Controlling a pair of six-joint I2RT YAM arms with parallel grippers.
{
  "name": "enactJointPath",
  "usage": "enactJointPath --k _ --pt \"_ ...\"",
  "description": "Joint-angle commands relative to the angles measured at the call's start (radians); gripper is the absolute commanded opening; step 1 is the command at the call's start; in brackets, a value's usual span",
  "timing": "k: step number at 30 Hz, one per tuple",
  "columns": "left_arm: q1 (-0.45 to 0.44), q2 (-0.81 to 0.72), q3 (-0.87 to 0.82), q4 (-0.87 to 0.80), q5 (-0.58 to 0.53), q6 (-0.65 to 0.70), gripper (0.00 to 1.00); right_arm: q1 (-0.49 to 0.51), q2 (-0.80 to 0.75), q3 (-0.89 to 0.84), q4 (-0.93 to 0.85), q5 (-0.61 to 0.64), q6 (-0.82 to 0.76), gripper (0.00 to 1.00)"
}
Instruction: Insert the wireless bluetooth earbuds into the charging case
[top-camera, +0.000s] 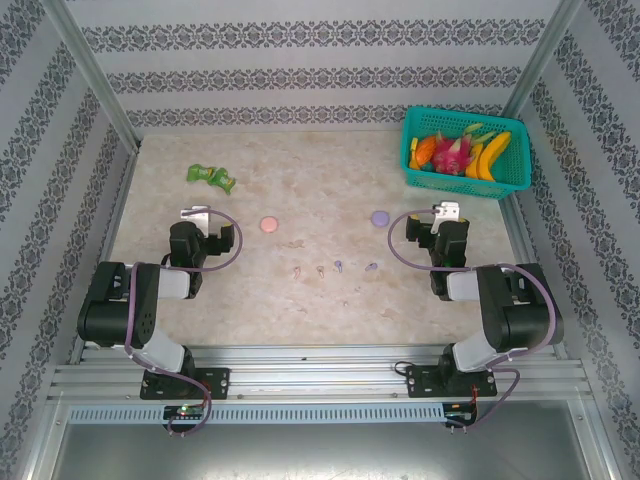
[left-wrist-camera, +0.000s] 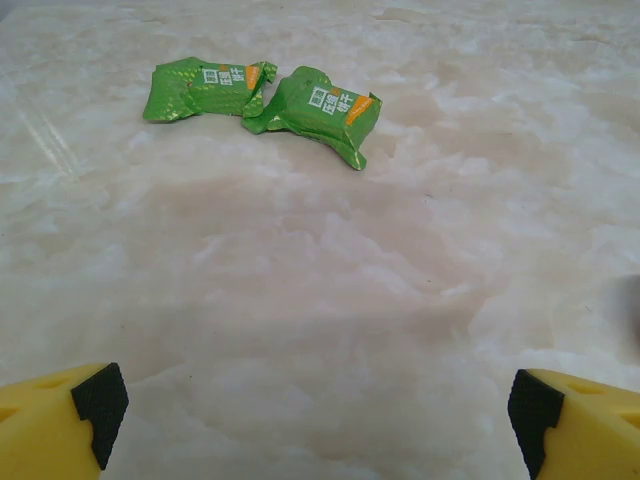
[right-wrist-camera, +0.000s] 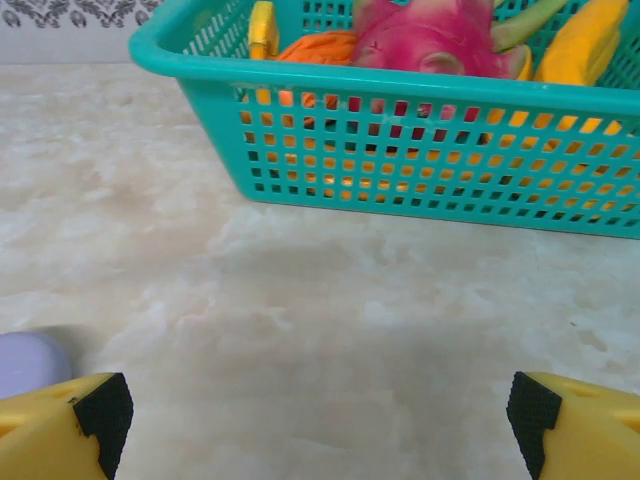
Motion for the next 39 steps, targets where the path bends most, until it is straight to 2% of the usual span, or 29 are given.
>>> enactJointPath --k 1,32,34,39 --pt "-0.007 -0.008 0.003 0.014 -0.002 -0.005 1.0 -0.008 -0.022 0.006 0.014 -0.042 -0.014 0.98" --pt "0.002 -0.016 0.002 0.012 0.017 -0.008 1.0 -0.025 -0.022 0.006 0.01 -0.075 -0.006 0.98" --pt "-0.001 -0.058 0.022 -0.054 0.014 -0.002 1.0 -0.017 -0.066 0.003 0.0 0.015 0.018 0.98" --pt "-0.005 -0.177 0.118 -0.309 -0.068 -0.033 1.0 -0.006 -0.266 0.073 -0.307 0.109 0.051 0.98"
